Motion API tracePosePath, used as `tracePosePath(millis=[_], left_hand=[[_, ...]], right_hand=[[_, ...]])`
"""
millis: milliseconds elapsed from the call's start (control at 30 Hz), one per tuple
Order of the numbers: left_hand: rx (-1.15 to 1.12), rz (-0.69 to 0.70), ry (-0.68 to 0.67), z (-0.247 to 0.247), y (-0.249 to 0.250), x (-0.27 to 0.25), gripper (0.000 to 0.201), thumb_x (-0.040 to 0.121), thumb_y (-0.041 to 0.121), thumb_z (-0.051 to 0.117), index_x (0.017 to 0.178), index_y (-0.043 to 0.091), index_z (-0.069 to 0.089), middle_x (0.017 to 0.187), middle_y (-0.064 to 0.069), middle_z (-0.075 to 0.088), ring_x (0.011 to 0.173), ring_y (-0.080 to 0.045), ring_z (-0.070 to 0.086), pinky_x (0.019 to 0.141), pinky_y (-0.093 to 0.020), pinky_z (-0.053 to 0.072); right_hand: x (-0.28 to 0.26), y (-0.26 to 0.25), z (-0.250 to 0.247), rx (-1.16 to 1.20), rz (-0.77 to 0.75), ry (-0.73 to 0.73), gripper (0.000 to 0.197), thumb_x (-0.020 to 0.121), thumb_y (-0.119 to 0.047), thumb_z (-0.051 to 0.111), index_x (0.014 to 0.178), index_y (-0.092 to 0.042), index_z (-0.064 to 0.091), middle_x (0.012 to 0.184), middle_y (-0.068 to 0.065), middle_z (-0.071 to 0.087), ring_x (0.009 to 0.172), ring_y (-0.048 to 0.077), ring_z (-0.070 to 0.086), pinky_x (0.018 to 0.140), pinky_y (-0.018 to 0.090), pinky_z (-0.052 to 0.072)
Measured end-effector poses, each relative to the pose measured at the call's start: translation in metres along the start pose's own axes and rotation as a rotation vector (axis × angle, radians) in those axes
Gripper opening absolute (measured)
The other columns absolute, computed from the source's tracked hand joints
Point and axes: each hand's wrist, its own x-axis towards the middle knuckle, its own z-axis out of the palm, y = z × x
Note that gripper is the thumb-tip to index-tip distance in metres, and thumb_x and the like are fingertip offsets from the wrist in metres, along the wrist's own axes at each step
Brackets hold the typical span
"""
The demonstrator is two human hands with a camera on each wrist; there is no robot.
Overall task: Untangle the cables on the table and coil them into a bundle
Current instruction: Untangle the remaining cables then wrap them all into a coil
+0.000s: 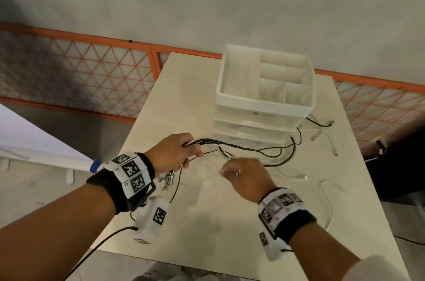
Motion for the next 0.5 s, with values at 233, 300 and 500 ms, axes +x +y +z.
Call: tracePosePath(millis=[233, 300, 500], left_hand=[[-0.128, 0.051, -0.113, 0.016, 0.013, 0.009, 0.017, 0.102, 0.024, 0.049, 0.092, 0.011, 0.053, 0.077, -0.008, 0.072, 0.053, -0.017, 0.040, 0.049, -0.029, 0.032], [-0.150, 0.037, -0.092, 0.016, 0.014, 0.011, 0.021, 0.102, 0.026, 0.049, 0.087, 0.013, 0.053, 0.072, -0.007, 0.067, 0.052, -0.018, 0.039, 0.050, -0.029, 0.031], [-0.287, 0.031, -0.075, 0.017, 0.024, 0.014, 0.021, 0.101, 0.024, 0.051, 0.084, 0.013, 0.053, 0.060, -0.004, 0.053, 0.063, -0.023, 0.048, 0.061, -0.032, 0.036]], right_hand=[[-0.007, -0.028, -0.121, 0.274, -0.029, 0.548, 0.015, 0.091, -0.033, 0.071, 0.092, -0.024, 0.082, 0.075, -0.018, 0.073, 0.070, -0.006, 0.064, 0.067, 0.004, 0.042], [-0.010, -0.021, -0.134, 0.332, 0.020, 0.635, 0.016, 0.091, -0.034, 0.070, 0.094, -0.022, 0.081, 0.074, -0.015, 0.074, 0.070, 0.001, 0.066, 0.071, 0.014, 0.048], [-0.018, 0.008, -0.131, 0.355, 0.167, 0.646, 0.034, 0.092, -0.039, 0.068, 0.085, -0.007, 0.076, 0.073, 0.019, 0.071, 0.076, 0.035, 0.066, 0.073, 0.042, 0.056]])
